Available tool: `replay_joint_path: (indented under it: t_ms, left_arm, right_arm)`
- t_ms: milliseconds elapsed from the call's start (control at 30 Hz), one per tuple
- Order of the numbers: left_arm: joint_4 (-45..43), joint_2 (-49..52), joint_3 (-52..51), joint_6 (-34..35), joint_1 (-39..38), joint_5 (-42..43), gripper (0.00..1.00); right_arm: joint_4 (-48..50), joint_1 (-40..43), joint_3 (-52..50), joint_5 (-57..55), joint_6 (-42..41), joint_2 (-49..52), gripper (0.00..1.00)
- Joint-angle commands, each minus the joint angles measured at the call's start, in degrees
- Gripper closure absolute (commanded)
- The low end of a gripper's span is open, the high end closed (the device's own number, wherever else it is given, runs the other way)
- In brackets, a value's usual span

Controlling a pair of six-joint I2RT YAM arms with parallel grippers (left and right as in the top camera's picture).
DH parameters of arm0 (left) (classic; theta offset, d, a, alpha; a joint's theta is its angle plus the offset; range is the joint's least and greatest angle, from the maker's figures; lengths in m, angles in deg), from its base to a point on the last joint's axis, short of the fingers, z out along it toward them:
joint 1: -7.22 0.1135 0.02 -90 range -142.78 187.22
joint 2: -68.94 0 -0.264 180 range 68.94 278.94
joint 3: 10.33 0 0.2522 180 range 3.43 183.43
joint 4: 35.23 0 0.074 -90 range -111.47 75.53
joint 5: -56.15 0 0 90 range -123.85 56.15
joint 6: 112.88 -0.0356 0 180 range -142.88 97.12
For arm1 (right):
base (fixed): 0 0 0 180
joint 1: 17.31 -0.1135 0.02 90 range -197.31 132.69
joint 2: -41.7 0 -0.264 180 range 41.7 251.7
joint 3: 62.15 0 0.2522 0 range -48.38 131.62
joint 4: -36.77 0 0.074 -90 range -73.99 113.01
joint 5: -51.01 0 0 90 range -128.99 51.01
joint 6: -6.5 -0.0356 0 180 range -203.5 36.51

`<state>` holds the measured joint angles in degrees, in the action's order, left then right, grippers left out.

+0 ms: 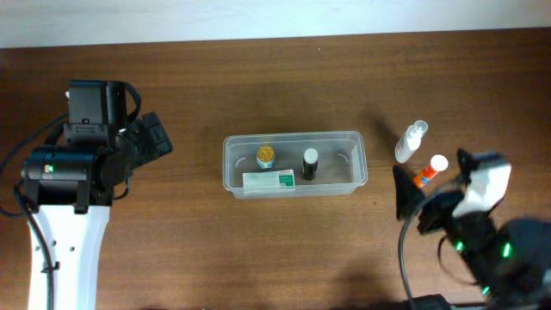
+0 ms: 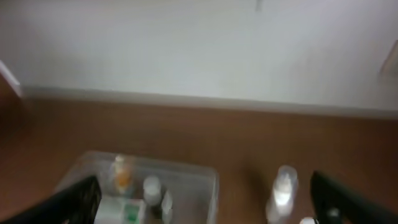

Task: Pack container
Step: 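Retract the left arm to rest and raise the right arm, then move the right gripper down onto the white spray bottle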

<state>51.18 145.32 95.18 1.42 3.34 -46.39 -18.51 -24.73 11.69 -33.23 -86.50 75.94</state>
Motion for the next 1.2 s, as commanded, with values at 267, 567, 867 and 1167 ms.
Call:
replay_joint_path:
  t_ms: [267, 567, 867, 1167]
  left_arm:
    - [-0.07, -0.37, 0.33, 0.28, 0.31, -0.81, 0.01]
    - [0.09, -0.37, 0.33, 0.28, 0.31, -0.81, 0.0]
    - [0.09, -0.37, 0.33, 0.28, 0.31, -0.81, 0.01]
    - [0.09, -0.37, 0.33, 0.28, 0.31, -0.81, 0.01]
  right_arm:
    - [-39.21, 0.44, 42.21, -10.69, 6.21, 37.0, 0.02]
    - [-41.62, 0.44, 48.37, -19.96, 5.95, 48.65, 0.02]
    - [-42.71, 0.72, 48.35, -18.16, 4.24, 54.03, 0.02]
    - [-42.21, 10.43, 48.35, -5.97, 4.02, 61.05, 0.02]
